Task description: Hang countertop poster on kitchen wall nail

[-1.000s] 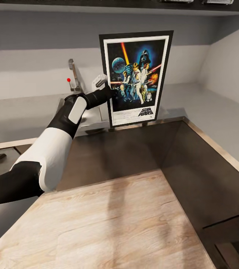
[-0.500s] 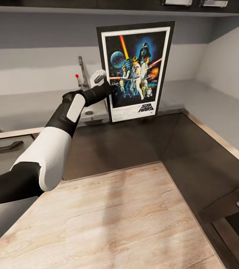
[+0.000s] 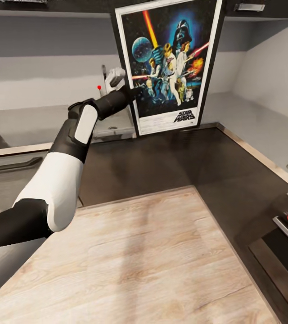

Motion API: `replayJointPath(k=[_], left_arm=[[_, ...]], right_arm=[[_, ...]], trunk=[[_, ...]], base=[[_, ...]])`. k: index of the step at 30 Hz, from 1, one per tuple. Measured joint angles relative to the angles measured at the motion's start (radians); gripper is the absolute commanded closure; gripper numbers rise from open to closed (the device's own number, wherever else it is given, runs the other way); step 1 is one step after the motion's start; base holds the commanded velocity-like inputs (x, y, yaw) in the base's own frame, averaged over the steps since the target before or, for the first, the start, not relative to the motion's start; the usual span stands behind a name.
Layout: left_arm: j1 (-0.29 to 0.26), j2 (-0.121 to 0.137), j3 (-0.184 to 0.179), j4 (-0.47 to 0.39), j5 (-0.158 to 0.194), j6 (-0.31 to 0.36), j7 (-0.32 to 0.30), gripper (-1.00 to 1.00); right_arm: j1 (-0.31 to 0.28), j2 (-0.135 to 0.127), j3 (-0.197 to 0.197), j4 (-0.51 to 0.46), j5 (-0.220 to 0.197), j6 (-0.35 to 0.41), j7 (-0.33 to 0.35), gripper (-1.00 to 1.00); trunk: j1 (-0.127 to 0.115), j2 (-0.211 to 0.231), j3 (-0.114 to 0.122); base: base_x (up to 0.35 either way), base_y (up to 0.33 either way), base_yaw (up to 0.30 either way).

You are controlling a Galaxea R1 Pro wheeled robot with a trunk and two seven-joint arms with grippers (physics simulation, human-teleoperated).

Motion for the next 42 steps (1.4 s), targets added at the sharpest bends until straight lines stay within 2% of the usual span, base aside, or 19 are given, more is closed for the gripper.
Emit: replayJointPath(k=[4,6,10,14,17,19,22,27,28,31,33,34,35,36,37,38,39,40,42], left_arm=[[0.052,0.0,0.001,-0.122,0.0,0.067,-0.005,1.0],[0.115,0.0,0.001,-0.225,-0.001,0.128,-0.007,1.0],[0.162,0.0,0.001,-0.295,0.001,0.209,-0.007,1.0],[0.253,0.0,0.002,-0.409,0.002,0.272,-0.006,1.0],[0.329,0.0,0.003,-0.514,0.005,0.345,-0.005,1.0],[0.349,0.0,0.003,-0.548,0.006,0.373,-0.005,1.0],[0.393,0.02,0.003,-0.616,0.003,0.409,-0.005,1.0],[0.435,0.059,0.003,-0.645,0.004,0.423,-0.005,1.0],[0.444,0.063,0.003,-0.648,0.004,0.424,-0.005,1.0],[0.499,0.078,0.003,-0.653,0.003,0.427,-0.011,1.0],[0.557,0.103,0.003,-0.654,0.001,0.427,-0.047,1.0],[0.57,0.111,0.004,-0.655,0.003,0.427,-0.061,1.0],[0.593,0.125,0.004,-0.655,0.002,0.428,-0.088,1.0],[0.651,0.156,0.004,-0.657,0.006,0.428,-0.138,1.0],[0.679,0.163,0.004,-0.657,-0.005,0.425,-0.149,1.0],[0.765,0.174,0.005,-0.683,0.02,0.43,-0.162,1.0],[0.809,0.175,0.005,-0.687,-0.015,0.42,-0.164,1.0],[0.828,0.176,0.005,-0.691,0.002,0.423,-0.164,1.0],[0.868,0.176,0.005,-0.694,0.0,0.406,-0.165,1.0]], right_arm=[[0.0,0.0,-0.001,-0.001,0.0,0.0,0.0,-1.0],[0.0,-0.009,-0.003,-0.015,-0.001,-0.001,-0.002,-1.0],[0.0,-0.017,-0.004,-0.053,-0.008,-0.006,-0.002,-1.0],[0.0,-0.03,-0.005,-0.131,-0.066,-0.01,-0.005,-1.0],[-0.001,-0.053,-0.006,-0.26,-0.108,-0.008,-0.007,-1.0],[0.0,-0.061,-0.006,-0.31,-0.114,-0.007,-0.007,-1.0],[0.005,-0.077,-0.05,-0.438,-0.121,-0.005,-0.006,-1.0],[0.022,-0.083,-0.111,-0.643,-0.122,0.009,-0.004,-1.0],[0.031,-0.084,-0.116,-0.682,-0.123,0.021,-0.004,-1.0],[0.065,-0.085,-0.128,-0.9,-0.123,0.165,-0.003,-1.0],[0.082,-0.085,-0.137,-1.091,-0.123,0.349,-0.001,-1.0],[0.084,-0.084,-0.143,-1.127,-0.123,0.385,-0.001,-1.0],[0.087,-0.083,-0.159,-1.177,-0.123,0.436,0.0,-1.0],[0.092,-0.08,-0.206,-1.24,-0.125,0.505,0.009,-1.0],[0.093,-0.079,-0.214,-1.25,-0.125,0.514,0.019,-1.0],[0.094,-0.079,-0.224,-1.2,-0.123,0.478,0.061,-1.0],[0.094,-0.079,-0.225,-1.181,-0.123,0.451,0.066,-1.0],[0.094,-0.079,-0.225,-1.167,-0.123,0.421,0.069,-1.0],[0.094,-0.079,-0.225,-1.155,-0.121,0.387,0.07,-1.0]], trunk=[[0.0,0.0,0.0],[0.0,0.0,0.0],[0.0,0.0,0.0],[-0.001,0.0,0.0],[-0.001,0.0,0.0],[-0.001,0.0,0.0],[-0.001,0.0,0.0],[-0.001,0.0,0.0],[-0.001,0.0,0.0],[-0.001,0.0,0.0],[-0.001,0.0,0.0],[-0.001,0.0,0.0],[-0.001,0.0,0.0],[-0.001,0.0,0.0],[-0.001,0.0,0.0],[-0.001,0.0,0.0],[-0.001,0.0,0.001],[-0.001,0.0,0.002],[-0.001,0.0,0.005]], base=[[-0.317,0.002,0.0],[-0.181,0.001,0.0],[-0.092,0.0,0.0],[-0.023,0.0,0.0],[-0.006,0.0,0.0],[-0.003,0.0,0.0],[-0.001,0.0,0.0],[0.0,0.0,0.0],[0.0,0.0,0.0],[0.0,0.0,0.0],[0.0,0.0,0.0],[0.0,0.0,0.0],[0.0,0.0,0.0],[0.0,0.0,0.0],[0.0,0.0,0.0],[0.0,0.0,0.0],[0.0,0.0,0.0],[0.0,0.0,0.0],[0.0,0.0,0.0]])
